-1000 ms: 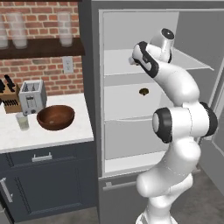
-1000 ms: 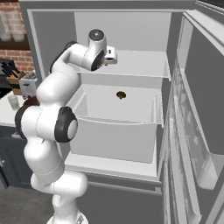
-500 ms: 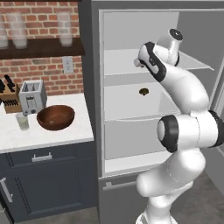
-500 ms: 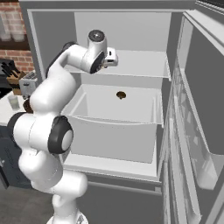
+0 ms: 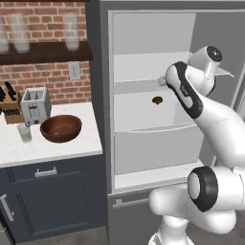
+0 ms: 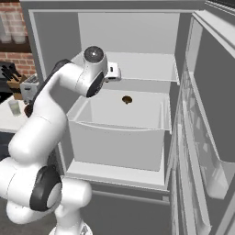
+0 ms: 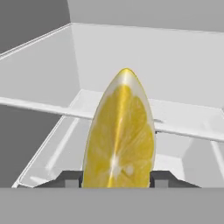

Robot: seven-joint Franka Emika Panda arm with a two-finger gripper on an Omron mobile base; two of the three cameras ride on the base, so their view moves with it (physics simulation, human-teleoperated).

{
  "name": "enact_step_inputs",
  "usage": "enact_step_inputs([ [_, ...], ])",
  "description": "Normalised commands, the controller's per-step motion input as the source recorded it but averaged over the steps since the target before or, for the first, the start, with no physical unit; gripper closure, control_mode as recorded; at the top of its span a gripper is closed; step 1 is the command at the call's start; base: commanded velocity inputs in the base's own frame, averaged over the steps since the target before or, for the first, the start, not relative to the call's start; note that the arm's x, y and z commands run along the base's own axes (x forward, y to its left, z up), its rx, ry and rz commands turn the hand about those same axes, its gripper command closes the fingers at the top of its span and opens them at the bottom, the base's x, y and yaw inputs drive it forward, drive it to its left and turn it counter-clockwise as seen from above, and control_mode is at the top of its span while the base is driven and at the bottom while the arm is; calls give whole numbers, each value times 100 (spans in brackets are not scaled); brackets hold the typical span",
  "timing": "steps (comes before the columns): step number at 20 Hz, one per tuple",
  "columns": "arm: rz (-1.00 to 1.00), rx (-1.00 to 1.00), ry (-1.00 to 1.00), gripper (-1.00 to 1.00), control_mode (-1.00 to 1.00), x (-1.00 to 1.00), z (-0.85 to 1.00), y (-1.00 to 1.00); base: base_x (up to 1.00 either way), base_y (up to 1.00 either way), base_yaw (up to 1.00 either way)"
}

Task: Grab a lemon wedge from the fridge and one ice cube from the ice bowl, and put them in the glass of lemonade.

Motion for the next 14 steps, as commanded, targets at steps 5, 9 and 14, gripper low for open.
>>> enact_step_inputs([
  [5, -1, -3, 12, 100, -100, -100, 0, 0, 0, 0, 0],
  [9, 0, -3, 17, 100, -100, -100, 0, 0, 0, 0, 0],
  [14, 0, -6, 23, 100, -100, -97, -2, 1, 0, 0, 0],
])
